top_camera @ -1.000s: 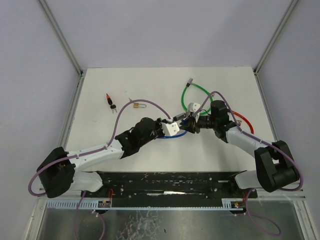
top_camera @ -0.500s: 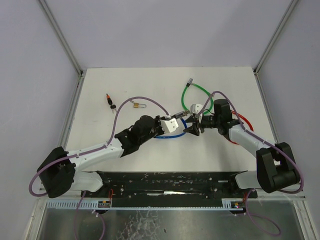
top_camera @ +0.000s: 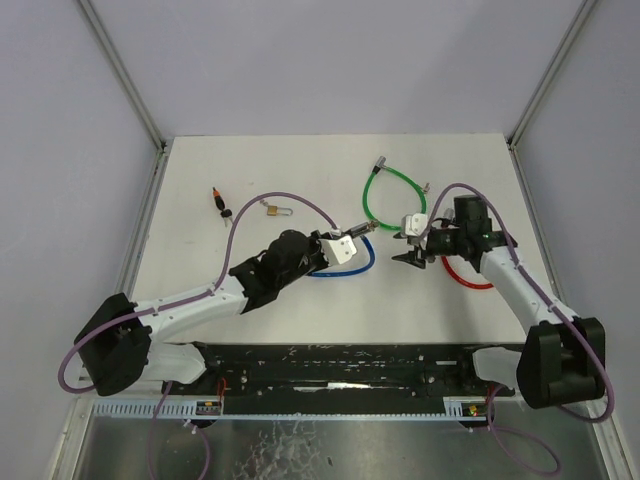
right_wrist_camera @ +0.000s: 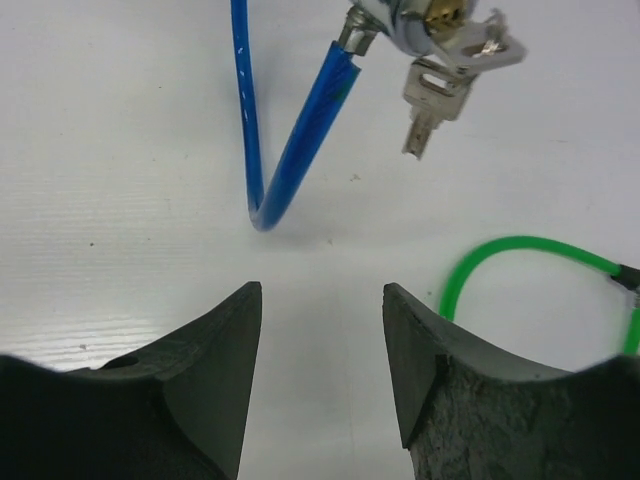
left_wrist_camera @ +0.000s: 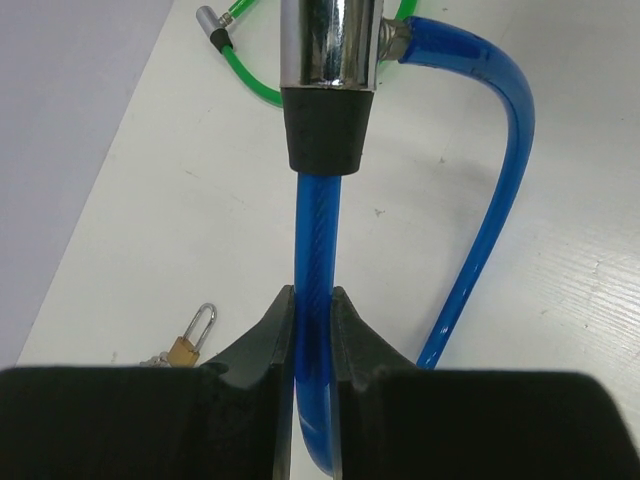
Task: Lock with the key
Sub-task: Lock the lock, then place the lock at the center of the board.
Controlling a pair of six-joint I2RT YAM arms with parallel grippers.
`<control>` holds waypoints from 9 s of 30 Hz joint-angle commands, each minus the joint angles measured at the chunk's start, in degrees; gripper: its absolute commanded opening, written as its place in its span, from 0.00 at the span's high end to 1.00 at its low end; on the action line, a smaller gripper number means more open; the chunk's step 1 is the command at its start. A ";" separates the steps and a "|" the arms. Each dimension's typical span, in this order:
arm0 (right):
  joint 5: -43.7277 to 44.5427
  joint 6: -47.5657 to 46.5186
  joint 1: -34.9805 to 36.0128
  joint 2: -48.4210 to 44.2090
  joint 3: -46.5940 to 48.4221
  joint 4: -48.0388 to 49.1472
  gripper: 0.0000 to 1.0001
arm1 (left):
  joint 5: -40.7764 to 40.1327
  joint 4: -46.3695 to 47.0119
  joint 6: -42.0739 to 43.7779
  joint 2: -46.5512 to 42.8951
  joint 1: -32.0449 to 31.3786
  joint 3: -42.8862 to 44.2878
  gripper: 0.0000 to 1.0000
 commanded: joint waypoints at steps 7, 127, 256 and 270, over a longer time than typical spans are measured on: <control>-13.20 8.54 -5.01 -2.84 18.12 -17.75 0.43 | 1.86 -3.68 -1.30 1.20 0.23 1.48 1.00; -1.65 -20.08 5.02 3.11 25.13 -26.76 0.48 | 7.56 -6.23 -1.18 2.64 0.79 3.40 1.00; -6.11 36.51 -2.90 17.44 18.36 -7.26 1.00 | 34.61 11.24 -49.38 21.60 26.19 6.74 0.99; -4.18 38.69 -2.85 22.99 19.81 -7.39 1.00 | 19.13 5.78 -46.10 23.17 26.21 5.86 0.67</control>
